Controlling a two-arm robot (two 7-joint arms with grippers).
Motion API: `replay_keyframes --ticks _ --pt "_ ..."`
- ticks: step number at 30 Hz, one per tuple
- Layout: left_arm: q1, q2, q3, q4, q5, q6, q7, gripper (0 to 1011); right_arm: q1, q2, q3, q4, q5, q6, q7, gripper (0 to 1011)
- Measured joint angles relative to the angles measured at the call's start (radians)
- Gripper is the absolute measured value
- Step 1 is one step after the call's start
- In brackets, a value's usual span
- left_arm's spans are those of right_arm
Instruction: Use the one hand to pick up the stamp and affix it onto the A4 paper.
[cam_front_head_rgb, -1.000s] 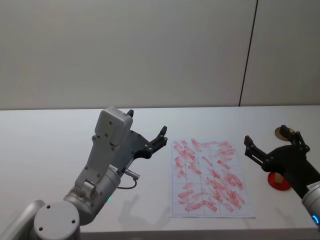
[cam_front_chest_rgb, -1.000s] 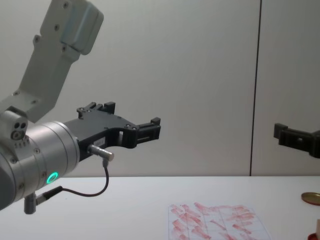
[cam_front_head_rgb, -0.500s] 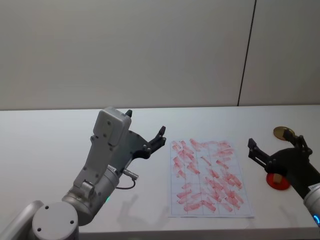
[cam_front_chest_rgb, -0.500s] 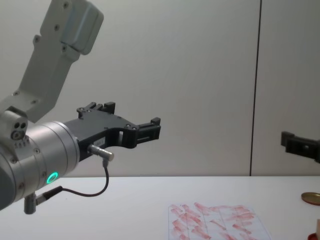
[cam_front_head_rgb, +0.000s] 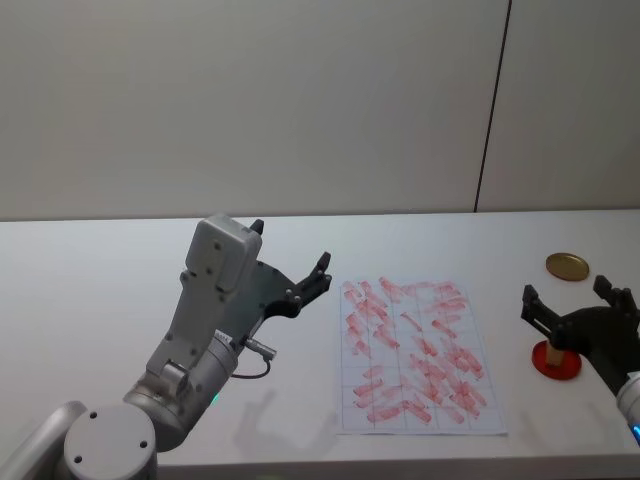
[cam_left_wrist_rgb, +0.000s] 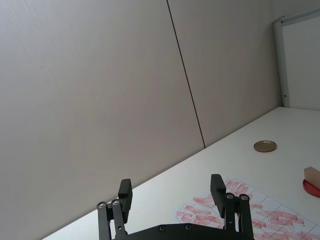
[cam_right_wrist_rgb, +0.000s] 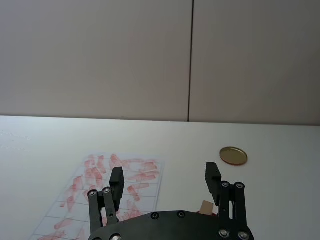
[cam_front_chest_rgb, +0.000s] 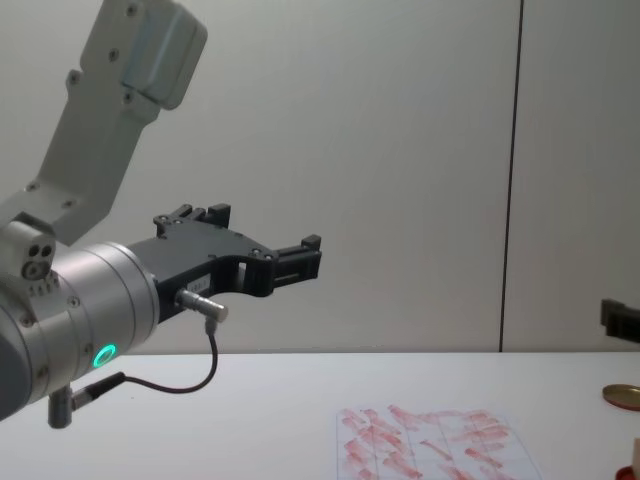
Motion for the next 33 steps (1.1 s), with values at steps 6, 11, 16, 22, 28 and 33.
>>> replay_keyframes --ticks 6,11,16,22,28,33 --pt "0.0 0.0 0.0 0.0 0.0 0.0 0.0 993 0.029 -0.019 0.005 0.05 0.007 0.015 -0.038 1001" --pt "0.0 0.0 0.0 0.0 0.0 0.0 0.0 993 0.059 -0.038 0.007 0.102 0.012 0.021 -0.064 1001" --pt "0.0 0.0 0.0 0.0 0.0 0.0 0.0 993 0.089 -0.057 0.009 0.151 0.015 0.024 -0.083 1001" --pt "0.0 0.0 0.0 0.0 0.0 0.0 0.0 993 0.118 -0.073 0.011 0.198 0.016 0.027 -0.106 1001" --pt "0.0 0.0 0.0 0.0 0.0 0.0 0.0 993 0.138 -0.086 0.014 0.227 0.015 0.032 -0.127 1001" --pt "0.0 0.0 0.0 0.0 0.0 0.0 0.0 993 0.152 -0.095 0.017 0.242 0.014 0.037 -0.148 1001"
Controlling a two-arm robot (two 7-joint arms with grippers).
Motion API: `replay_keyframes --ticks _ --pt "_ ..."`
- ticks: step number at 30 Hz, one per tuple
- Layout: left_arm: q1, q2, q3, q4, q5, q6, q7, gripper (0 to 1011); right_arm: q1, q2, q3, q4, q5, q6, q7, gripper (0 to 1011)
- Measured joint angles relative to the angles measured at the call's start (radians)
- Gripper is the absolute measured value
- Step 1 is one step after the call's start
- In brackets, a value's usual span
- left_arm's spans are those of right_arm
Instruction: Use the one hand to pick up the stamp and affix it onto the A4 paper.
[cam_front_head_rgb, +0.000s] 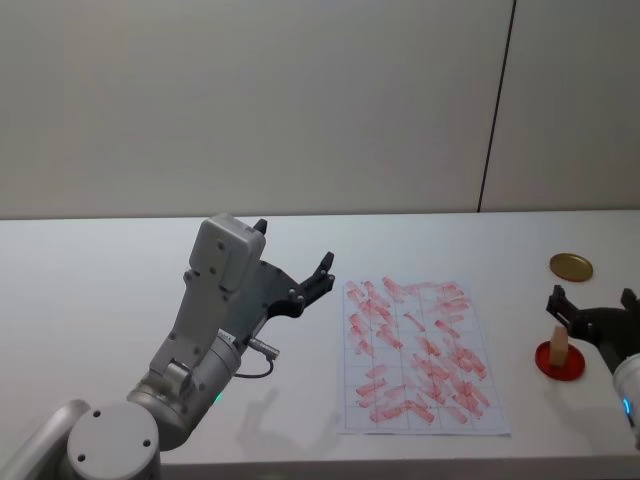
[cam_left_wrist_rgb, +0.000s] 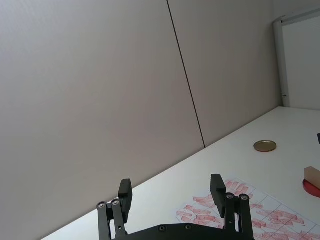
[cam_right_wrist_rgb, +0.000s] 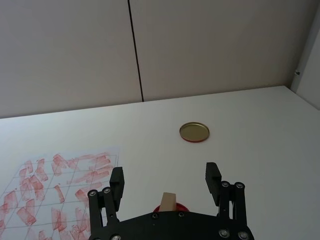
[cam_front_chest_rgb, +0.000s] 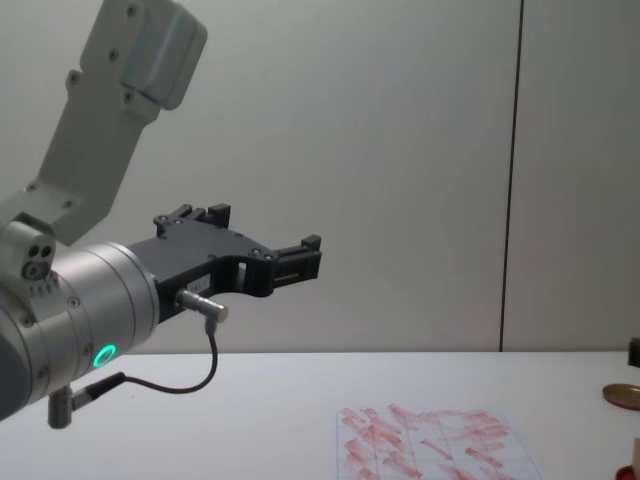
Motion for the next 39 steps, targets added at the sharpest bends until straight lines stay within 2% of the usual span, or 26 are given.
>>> replay_keyframes --ticks 20,26,39 --pt "0.0 0.0 0.0 0.0 0.0 0.0 0.0 993 0.042 -0.033 0.005 0.055 -0.006 0.025 -0.069 1001" --pt "0.0 0.0 0.0 0.0 0.0 0.0 0.0 993 0.064 -0.049 0.005 0.099 -0.004 0.03 -0.085 1001" --pt "0.0 0.0 0.0 0.0 0.0 0.0 0.0 993 0.122 -0.085 -0.005 0.216 -0.003 0.035 -0.077 1001"
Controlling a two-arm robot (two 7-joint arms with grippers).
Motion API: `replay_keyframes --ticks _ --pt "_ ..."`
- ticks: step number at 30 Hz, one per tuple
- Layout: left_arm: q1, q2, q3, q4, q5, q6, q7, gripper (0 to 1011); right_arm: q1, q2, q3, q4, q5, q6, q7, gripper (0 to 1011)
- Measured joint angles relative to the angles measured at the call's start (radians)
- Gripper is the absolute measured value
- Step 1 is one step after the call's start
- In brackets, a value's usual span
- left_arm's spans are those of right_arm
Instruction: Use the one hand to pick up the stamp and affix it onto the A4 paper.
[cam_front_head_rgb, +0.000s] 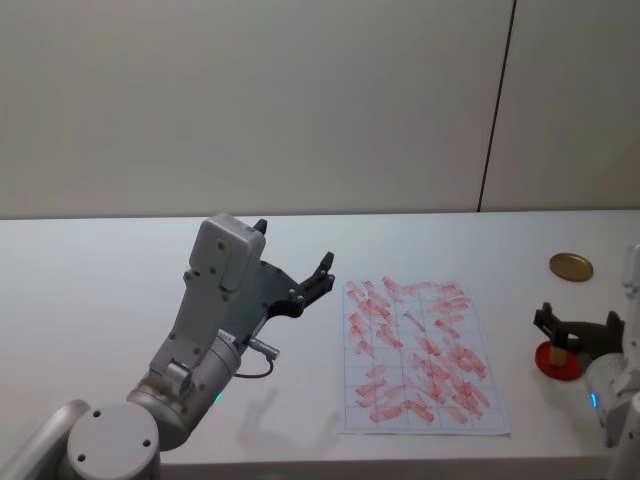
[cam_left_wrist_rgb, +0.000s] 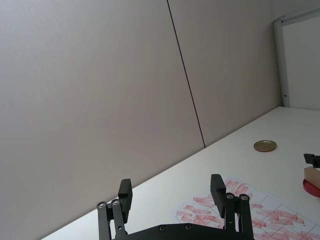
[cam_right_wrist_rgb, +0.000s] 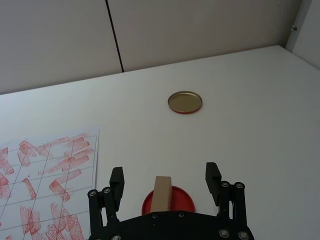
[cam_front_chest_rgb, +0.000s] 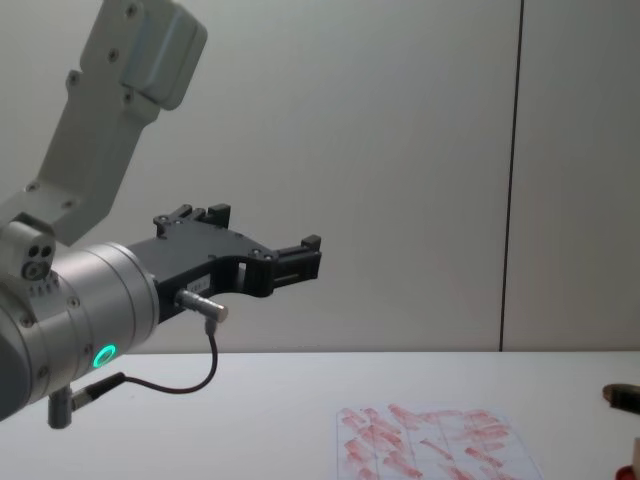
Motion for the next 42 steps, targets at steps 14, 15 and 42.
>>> replay_keyframes --ticks 14,15,42 --pt "0.0 0.0 0.0 0.0 0.0 0.0 0.0 993 0.046 -0.028 -0.008 0.093 -0.002 0.017 0.007 1001" --pt "0.0 0.0 0.0 0.0 0.0 0.0 0.0 993 0.048 -0.029 -0.008 0.098 -0.001 0.018 0.007 1001" --pt "0.0 0.0 0.0 0.0 0.0 0.0 0.0 993 0.095 -0.055 0.001 0.199 0.012 0.04 0.007 389"
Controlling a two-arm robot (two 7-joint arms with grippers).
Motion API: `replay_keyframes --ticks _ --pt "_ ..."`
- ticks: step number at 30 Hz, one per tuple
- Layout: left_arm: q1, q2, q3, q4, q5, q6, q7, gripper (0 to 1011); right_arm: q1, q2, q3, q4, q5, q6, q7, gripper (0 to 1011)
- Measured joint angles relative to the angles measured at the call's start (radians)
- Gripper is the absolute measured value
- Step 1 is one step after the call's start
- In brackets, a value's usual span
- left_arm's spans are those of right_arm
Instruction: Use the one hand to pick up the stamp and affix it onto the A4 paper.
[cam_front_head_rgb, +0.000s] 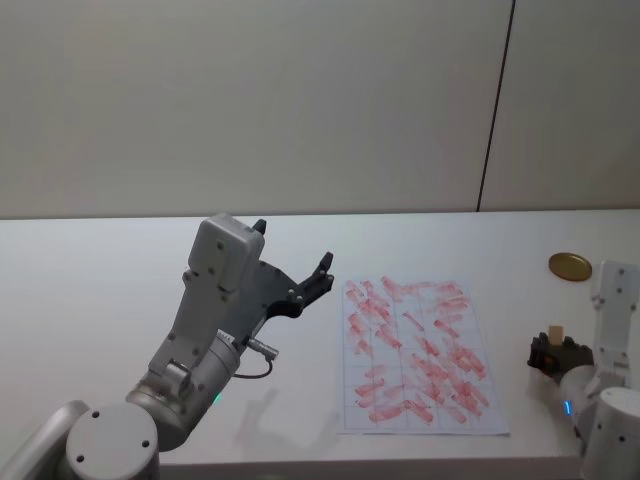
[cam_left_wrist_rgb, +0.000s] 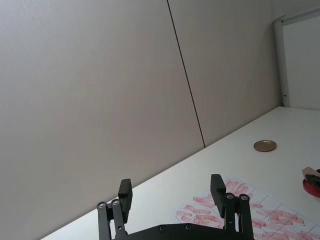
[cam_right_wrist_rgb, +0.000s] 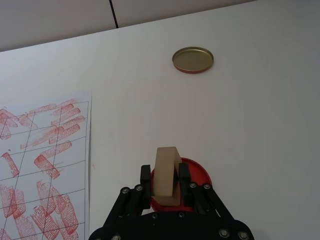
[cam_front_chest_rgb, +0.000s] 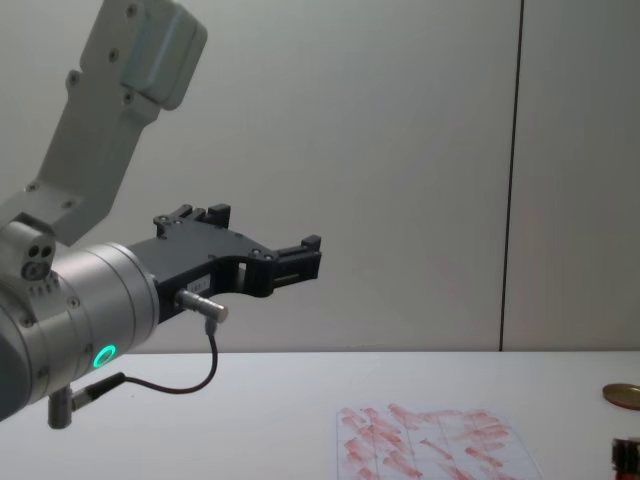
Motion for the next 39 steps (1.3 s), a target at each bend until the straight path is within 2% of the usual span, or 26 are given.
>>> replay_keyframes --ticks 4,6,13,22,33,39 --pt "0.0 0.0 0.0 0.0 0.0 0.0 0.0 993 0.004 -0.003 0.001 0.009 0.0 0.0 -0.003 234" --pt "0.0 0.0 0.0 0.0 0.0 0.0 0.0 993 0.006 -0.004 0.002 0.012 0.0 0.0 -0.005 219" --pt "0.0 0.0 0.0 0.0 0.0 0.0 0.0 993 0.011 -0.008 0.007 0.022 0.005 0.004 -0.018 219" --pt "0.0 0.0 0.0 0.0 0.0 0.0 0.0 993 0.018 -0.014 0.019 0.036 0.036 0.013 -0.038 219" --pt "0.0 0.0 0.0 0.0 0.0 0.0 0.0 993 0.021 -0.017 0.032 0.045 0.067 0.021 -0.042 219" --pt "0.0 0.0 0.0 0.0 0.0 0.0 0.0 993 0.017 -0.017 0.035 0.038 0.069 0.021 -0.039 219"
